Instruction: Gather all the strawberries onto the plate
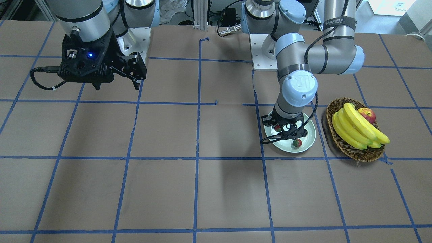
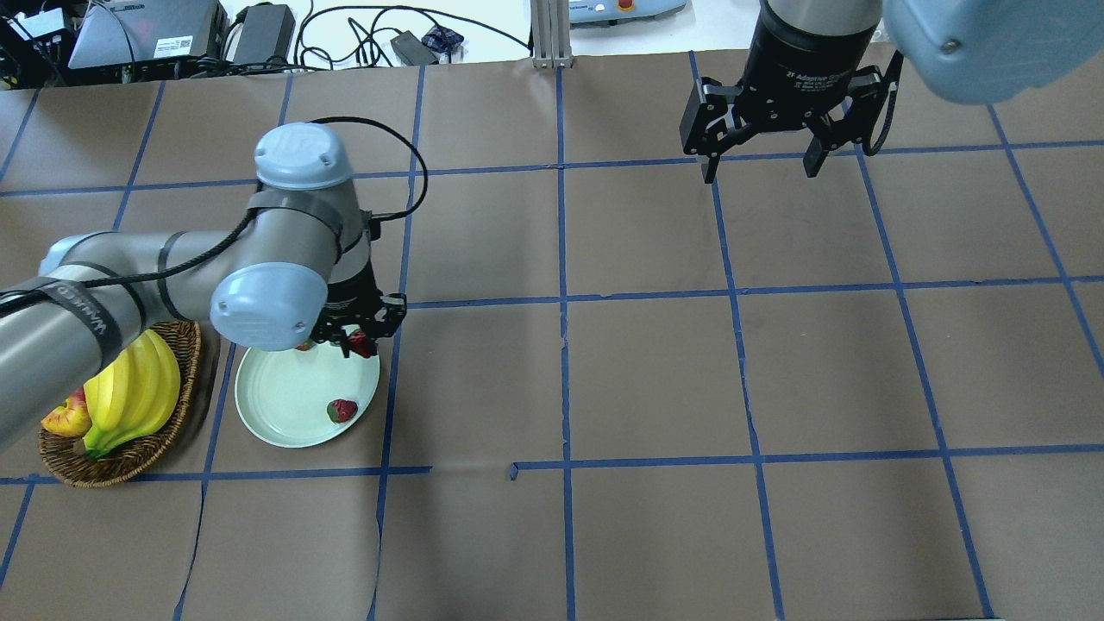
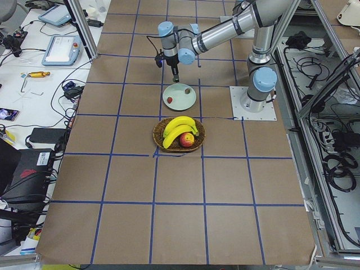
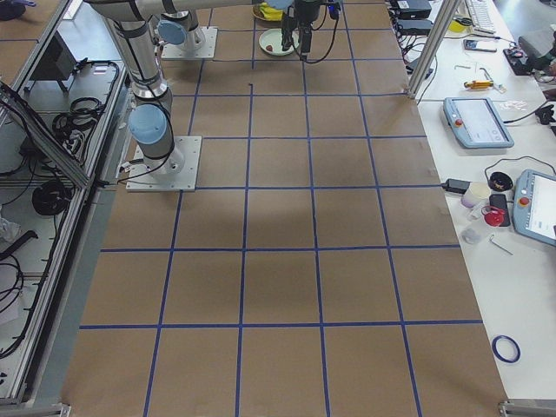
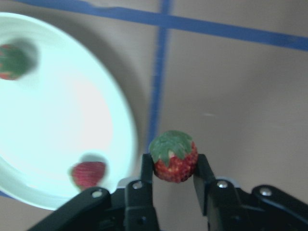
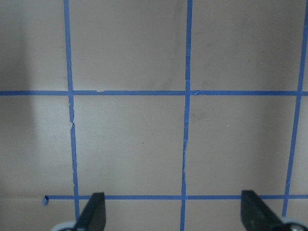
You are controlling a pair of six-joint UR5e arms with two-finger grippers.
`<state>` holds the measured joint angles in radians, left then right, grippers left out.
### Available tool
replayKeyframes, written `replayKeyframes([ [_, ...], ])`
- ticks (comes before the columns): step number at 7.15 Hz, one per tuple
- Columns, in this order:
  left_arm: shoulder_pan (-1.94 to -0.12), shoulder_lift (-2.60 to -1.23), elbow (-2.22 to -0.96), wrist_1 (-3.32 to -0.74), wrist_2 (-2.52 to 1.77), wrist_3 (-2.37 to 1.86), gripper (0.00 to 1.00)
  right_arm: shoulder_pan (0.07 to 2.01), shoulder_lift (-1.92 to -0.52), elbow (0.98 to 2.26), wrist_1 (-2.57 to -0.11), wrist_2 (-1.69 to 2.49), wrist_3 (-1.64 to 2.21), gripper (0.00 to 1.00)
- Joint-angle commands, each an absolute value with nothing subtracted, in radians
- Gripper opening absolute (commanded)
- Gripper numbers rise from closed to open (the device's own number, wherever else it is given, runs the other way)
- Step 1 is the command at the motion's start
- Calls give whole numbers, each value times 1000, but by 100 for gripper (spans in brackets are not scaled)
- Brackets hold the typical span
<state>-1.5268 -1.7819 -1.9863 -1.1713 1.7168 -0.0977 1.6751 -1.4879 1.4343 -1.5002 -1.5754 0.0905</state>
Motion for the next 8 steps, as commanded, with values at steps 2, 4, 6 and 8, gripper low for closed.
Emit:
replayKeyframes([
  [2, -1479, -1757, -2020, -1167, 1721, -29, 85, 1675, -1488, 1434, -1500, -1575, 91, 100],
  [4, -1500, -1703, -1923, -1170, 1710, -21, 100, 1675, -1488, 1434, -1500, -1575, 91, 100],
  [6, -1616, -1666, -1741, -1286, 1709, -29, 100, 1675, -1488, 1434, -1499, -1575, 91, 100],
  [8, -1673, -1658, -1581, -1472, 1630, -34, 100, 1675, -1488, 1434, -1499, -1577, 91, 100],
])
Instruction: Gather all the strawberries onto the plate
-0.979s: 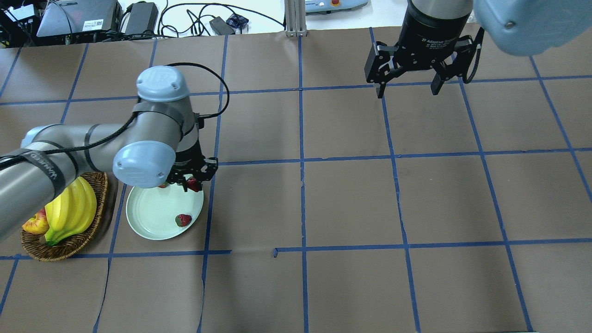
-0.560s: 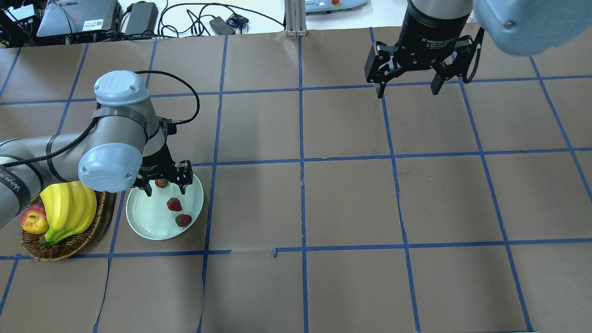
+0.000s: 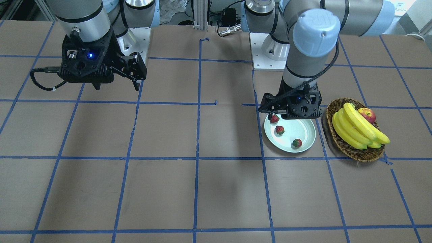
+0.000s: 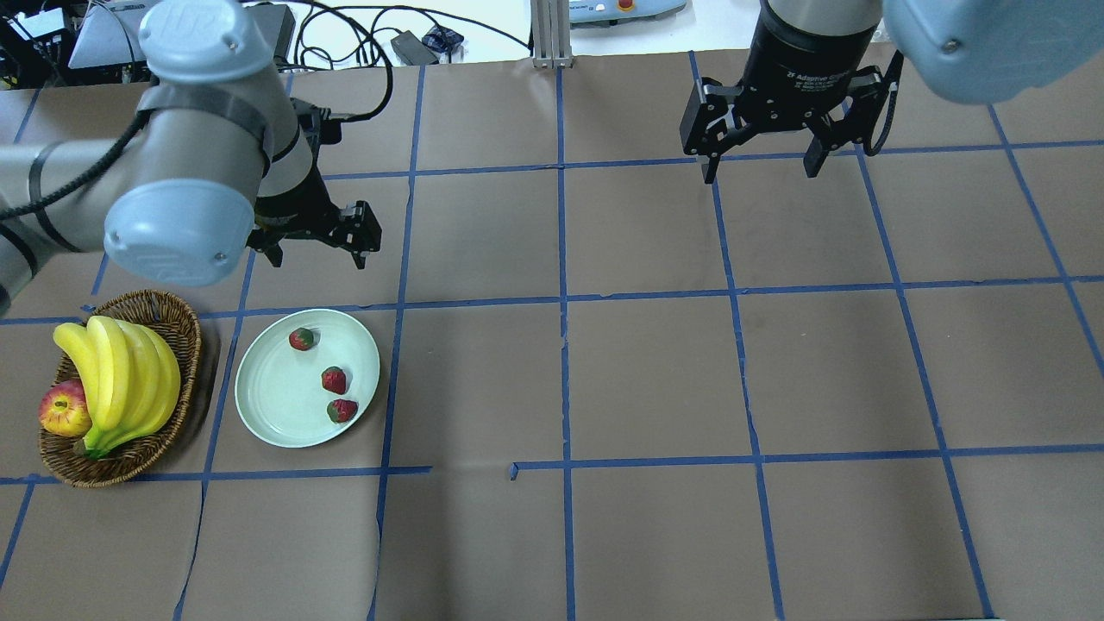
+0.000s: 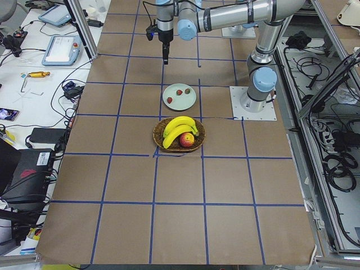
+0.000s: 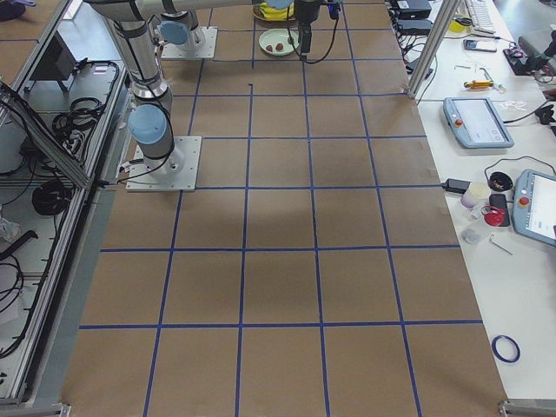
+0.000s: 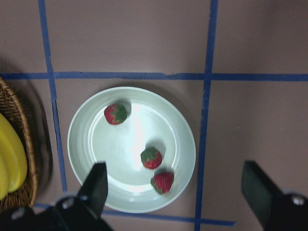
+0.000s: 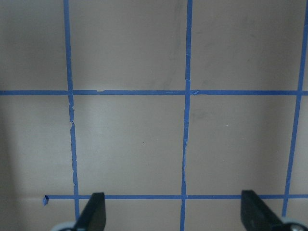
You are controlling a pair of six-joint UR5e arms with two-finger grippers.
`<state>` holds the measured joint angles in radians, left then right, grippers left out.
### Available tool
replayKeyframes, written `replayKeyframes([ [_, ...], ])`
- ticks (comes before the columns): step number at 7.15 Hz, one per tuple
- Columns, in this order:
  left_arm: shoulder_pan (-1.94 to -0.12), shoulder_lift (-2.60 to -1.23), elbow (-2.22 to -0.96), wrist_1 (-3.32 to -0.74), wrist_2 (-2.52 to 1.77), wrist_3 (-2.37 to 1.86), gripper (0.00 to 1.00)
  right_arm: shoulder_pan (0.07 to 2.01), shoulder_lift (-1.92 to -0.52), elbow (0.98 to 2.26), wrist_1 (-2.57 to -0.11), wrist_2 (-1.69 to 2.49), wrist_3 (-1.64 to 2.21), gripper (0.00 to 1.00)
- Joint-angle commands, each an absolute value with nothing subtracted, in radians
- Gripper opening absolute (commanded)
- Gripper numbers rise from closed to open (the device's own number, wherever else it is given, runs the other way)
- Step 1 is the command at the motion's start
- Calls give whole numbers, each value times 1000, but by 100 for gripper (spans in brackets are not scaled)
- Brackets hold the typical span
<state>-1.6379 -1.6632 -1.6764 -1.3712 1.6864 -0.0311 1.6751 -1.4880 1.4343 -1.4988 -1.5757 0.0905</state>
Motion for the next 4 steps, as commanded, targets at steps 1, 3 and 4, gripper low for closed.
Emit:
replayKeyframes([
  [1, -1686, -1634, -1541, -1482, 1591, -34, 100, 1675, -1488, 1434, -1499, -1575, 91, 100],
  [3, -1687, -1589, -1548, -1488, 1597, -28, 100, 1675, -1488, 1434, -1499, -1577, 92, 100],
  [4, -1662, -1582, -1534, -1489, 1598, -11, 100, 1675, -1488, 1434, -1500, -1577, 94, 100],
])
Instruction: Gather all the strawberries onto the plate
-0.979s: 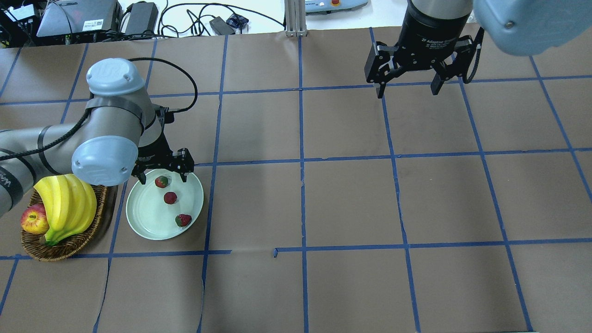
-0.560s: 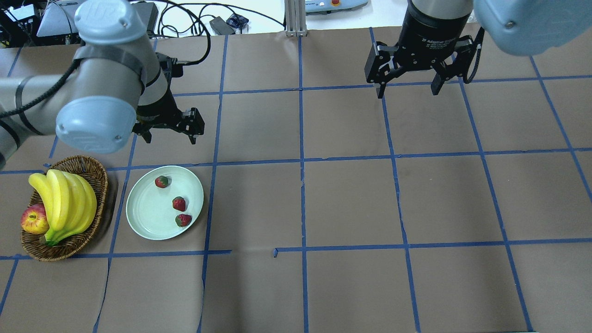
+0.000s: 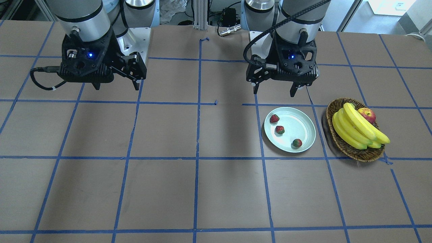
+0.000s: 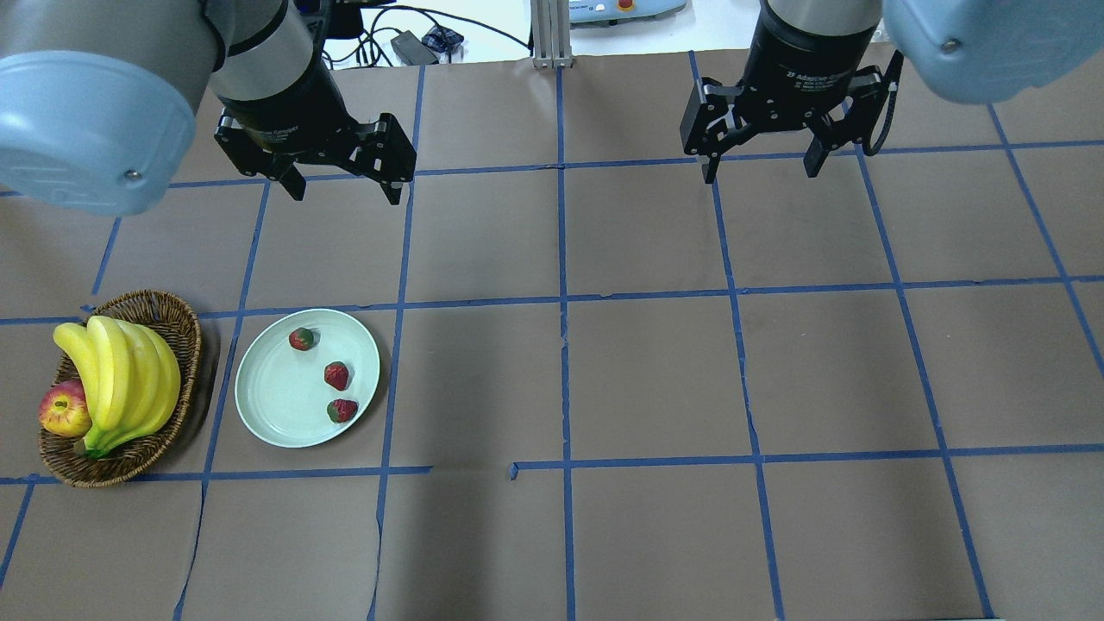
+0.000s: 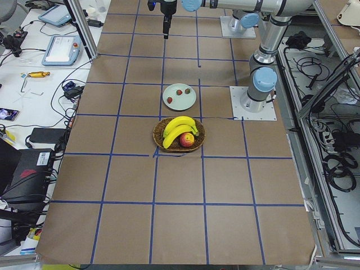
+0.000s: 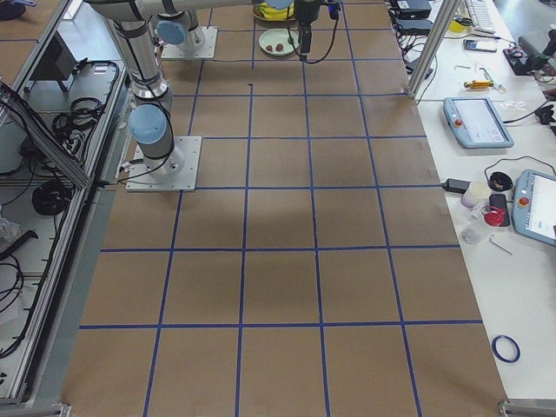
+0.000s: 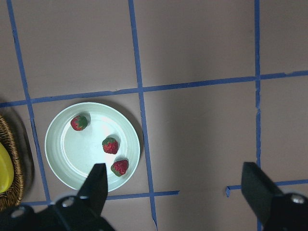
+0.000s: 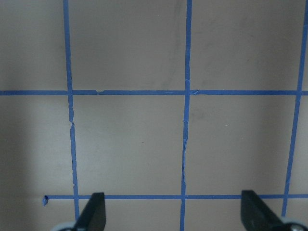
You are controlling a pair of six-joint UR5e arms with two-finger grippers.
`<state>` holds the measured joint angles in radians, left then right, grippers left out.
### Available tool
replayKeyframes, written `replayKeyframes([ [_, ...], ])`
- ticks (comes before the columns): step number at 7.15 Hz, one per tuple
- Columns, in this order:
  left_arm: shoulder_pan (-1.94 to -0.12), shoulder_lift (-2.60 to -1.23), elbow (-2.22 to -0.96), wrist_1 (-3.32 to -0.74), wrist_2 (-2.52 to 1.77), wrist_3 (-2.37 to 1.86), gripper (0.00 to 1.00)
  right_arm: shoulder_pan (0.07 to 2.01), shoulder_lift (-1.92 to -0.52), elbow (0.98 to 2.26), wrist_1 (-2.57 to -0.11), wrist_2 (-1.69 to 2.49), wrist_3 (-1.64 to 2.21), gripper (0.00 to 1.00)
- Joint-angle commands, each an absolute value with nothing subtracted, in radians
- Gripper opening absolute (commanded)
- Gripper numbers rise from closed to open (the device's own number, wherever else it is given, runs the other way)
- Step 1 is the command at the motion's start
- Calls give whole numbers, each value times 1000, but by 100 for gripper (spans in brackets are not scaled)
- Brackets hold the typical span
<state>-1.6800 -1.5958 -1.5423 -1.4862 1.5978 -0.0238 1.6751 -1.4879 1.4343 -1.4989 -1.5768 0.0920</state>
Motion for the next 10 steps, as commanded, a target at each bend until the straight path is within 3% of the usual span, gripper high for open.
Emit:
replayKeyframes([
  [1, -1660, -1574, -1546, -1489, 1598, -23, 100, 1675, -1488, 1434, -1500, -1578, 94, 100],
  [10, -1660, -1577, -1575, -1489, 1600, -32, 100, 1672, -1488, 1422, -1502, -1577, 91, 100],
])
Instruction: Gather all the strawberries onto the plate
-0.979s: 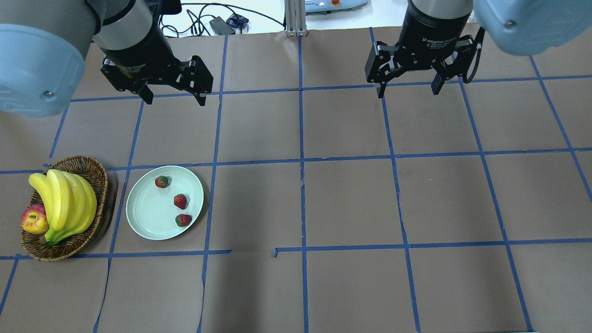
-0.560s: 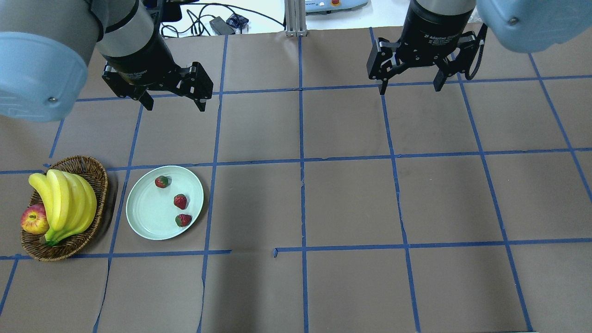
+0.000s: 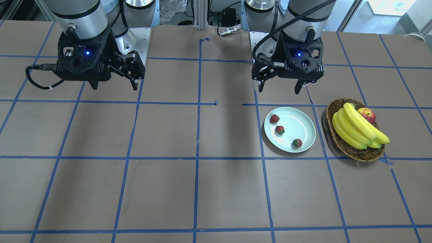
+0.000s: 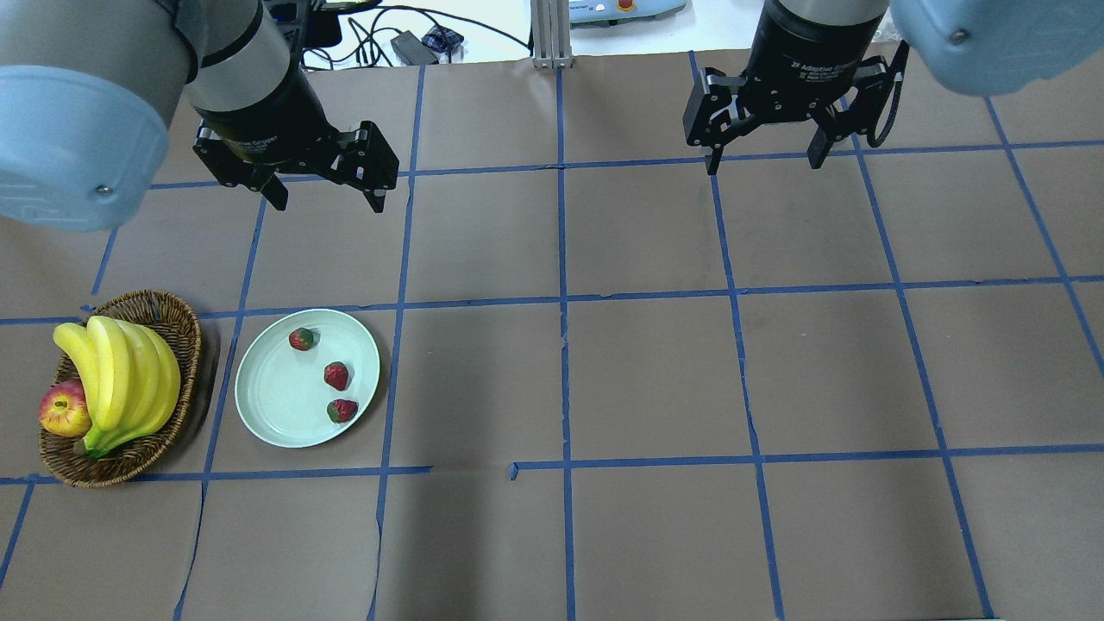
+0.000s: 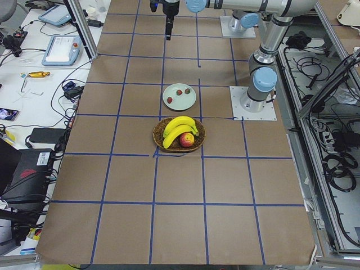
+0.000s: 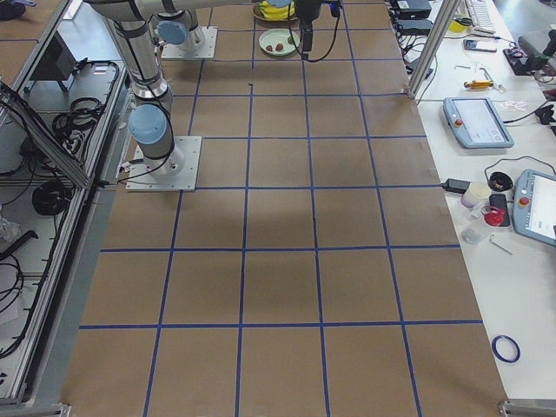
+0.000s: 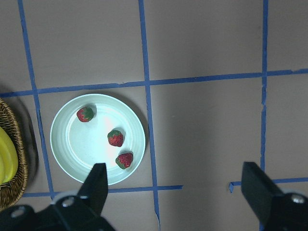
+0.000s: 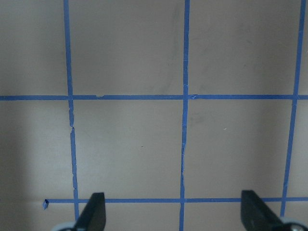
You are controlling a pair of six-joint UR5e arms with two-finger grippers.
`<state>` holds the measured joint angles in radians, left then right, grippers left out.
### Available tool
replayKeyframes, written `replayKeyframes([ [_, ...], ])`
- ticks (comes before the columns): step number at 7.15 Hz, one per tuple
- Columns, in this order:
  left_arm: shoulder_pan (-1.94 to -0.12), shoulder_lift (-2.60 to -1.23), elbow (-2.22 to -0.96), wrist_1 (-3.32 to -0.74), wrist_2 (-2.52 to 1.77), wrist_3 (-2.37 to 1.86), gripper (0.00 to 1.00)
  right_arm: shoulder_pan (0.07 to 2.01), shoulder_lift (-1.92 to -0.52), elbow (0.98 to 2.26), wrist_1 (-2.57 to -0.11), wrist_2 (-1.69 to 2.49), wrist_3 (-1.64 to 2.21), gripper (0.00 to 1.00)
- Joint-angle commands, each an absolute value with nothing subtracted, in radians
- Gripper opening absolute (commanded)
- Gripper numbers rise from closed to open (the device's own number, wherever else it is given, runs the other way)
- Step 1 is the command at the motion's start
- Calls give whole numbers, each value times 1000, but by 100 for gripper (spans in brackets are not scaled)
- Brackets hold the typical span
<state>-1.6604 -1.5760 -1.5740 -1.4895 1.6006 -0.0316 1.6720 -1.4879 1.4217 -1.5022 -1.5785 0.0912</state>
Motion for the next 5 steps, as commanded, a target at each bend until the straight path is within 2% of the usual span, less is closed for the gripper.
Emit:
replayKeyframes([
  [1, -1660, -1581, -1575, -1489, 1601, -31, 100, 1672, -1488, 1422, -1503, -1580, 91, 100],
  [5, -1657, -1568, -1569, -1488, 1585, -40, 100, 1674, -1488, 1428, -1503, -1578, 94, 100],
])
